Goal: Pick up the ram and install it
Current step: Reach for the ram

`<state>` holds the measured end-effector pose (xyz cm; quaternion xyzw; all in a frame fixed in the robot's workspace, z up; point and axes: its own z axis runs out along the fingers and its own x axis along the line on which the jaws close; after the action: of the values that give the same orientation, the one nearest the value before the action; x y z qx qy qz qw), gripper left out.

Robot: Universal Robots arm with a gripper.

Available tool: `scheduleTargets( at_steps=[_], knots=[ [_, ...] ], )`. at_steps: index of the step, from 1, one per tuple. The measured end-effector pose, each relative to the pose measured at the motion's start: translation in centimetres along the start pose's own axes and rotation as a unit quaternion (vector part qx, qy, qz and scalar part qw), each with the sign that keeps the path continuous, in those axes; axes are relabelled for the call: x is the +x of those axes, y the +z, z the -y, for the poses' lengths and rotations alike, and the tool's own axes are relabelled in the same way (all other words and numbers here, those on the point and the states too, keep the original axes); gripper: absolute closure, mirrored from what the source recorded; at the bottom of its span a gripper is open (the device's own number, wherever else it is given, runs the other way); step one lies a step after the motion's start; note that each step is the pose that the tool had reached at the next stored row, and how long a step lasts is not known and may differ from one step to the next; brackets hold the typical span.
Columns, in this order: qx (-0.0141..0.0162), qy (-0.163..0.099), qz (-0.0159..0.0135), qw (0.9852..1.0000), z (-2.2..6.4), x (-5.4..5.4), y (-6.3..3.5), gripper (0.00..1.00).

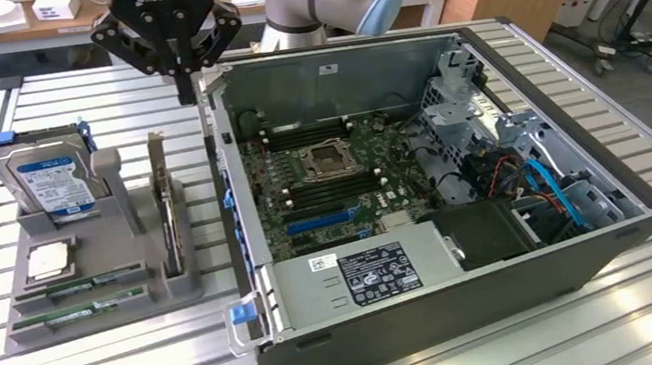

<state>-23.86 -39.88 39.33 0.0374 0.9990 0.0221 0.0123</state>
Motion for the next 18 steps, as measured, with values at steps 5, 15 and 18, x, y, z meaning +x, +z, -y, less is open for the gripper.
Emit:
scheduleTargets(
  at_steps=[5,15,18],
  knots=[
    [0.0,0.0,0.0,1.0,0.06,0.8,-0.02,0.9],
    [0.0,0.0,0.0,1.0,0.2,2.7,-0.07,0.9],
    [0.0,0.0,0.0,1.0,0.25,3.3,-0.08,0.9]
  ],
)
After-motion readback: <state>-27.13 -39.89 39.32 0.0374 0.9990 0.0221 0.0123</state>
